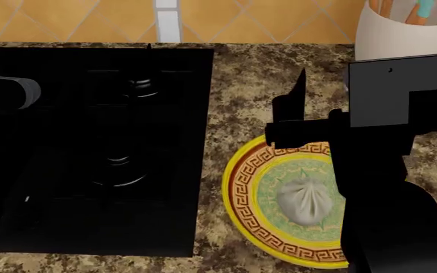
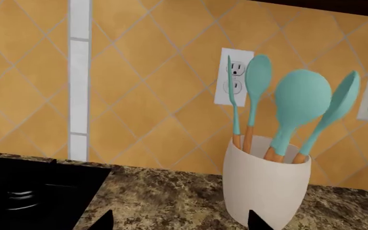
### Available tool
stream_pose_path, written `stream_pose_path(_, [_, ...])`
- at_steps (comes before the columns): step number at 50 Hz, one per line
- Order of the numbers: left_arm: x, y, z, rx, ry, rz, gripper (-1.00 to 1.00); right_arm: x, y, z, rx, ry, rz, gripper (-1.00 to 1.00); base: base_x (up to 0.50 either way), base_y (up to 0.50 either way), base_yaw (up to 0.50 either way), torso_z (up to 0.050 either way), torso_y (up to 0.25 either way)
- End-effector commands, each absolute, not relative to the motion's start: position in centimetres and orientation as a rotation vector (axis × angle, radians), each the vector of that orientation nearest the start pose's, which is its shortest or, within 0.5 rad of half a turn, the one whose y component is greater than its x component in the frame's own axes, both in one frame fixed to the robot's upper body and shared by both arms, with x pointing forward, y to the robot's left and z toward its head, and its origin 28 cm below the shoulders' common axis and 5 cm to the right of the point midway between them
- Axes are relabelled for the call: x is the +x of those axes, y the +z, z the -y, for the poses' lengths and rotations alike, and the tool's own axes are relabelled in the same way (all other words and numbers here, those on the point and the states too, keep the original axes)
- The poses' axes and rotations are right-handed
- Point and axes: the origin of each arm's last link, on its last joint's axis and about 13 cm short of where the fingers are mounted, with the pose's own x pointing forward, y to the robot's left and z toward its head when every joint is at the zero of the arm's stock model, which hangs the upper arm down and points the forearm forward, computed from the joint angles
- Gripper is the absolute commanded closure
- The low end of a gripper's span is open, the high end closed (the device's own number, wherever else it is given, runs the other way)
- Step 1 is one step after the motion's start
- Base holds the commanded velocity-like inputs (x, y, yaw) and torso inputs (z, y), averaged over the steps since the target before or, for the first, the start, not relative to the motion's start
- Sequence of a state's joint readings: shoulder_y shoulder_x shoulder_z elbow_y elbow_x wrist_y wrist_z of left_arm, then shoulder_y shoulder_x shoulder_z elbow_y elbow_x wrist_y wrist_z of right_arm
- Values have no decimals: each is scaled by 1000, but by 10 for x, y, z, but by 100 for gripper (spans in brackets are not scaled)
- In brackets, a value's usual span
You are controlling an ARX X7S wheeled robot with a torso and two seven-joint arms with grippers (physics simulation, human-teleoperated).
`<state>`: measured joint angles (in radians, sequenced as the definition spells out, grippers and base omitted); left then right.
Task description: Pick the dumpling from the plate and place it in the pan.
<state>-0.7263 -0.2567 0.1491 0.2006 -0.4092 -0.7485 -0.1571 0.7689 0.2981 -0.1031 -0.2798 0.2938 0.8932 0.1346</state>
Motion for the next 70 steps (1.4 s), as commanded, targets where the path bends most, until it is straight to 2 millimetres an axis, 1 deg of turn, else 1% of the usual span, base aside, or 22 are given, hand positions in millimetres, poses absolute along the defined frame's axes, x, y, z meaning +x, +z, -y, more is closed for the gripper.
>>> stream_pose_path(1, [315,201,-222,4,-112,121,-100,308,221,136,-119,-4,122,-100,426,-86,0,0,0])
stream_pose_path(16, [314,200,-222,5,-115,123,-100,307,220,136,-122,3,120,-100,426,-84,0,0,1])
stream_pose_path(29, [314,199,-222,5,-118,122,-100,301,226,132,-140,26,115,-100,0,0,0,0,0])
stream_pose_path(34, [314,200,-222,2,-119,123,-100,291,237,132,-179,52,83,-100,0,0,0,0,0])
stream_pose_path(40, [313,203,-222,-4,-122,129,-100,276,252,138,-210,83,13,-100,0,0,0,0,0])
stream_pose_path(42, [312,203,-222,-3,-122,129,-100,272,254,140,-215,97,-12,-100,0,0,0,0,0])
stream_pose_path(44, [311,203,-222,-1,-125,129,-100,266,258,143,-257,89,-58,-100,0,0,0,0,0])
stream_pose_path(45, [311,203,-222,-1,-126,129,-100,264,260,144,-241,99,-74,-100,0,0,0,0,0])
stream_pose_path(53, [311,204,-220,-1,-134,131,-100,250,271,148,-315,132,-143,-100,0,0,0,0,0])
stream_pose_path(62, [311,204,-219,1,-139,131,-100,233,275,148,-342,201,-223,-100,0,0,0,0,0])
stream_pose_path(70, [314,205,-216,-1,-146,133,-100,220,270,150,-373,241,-285,-100,0,0,0,0,0])
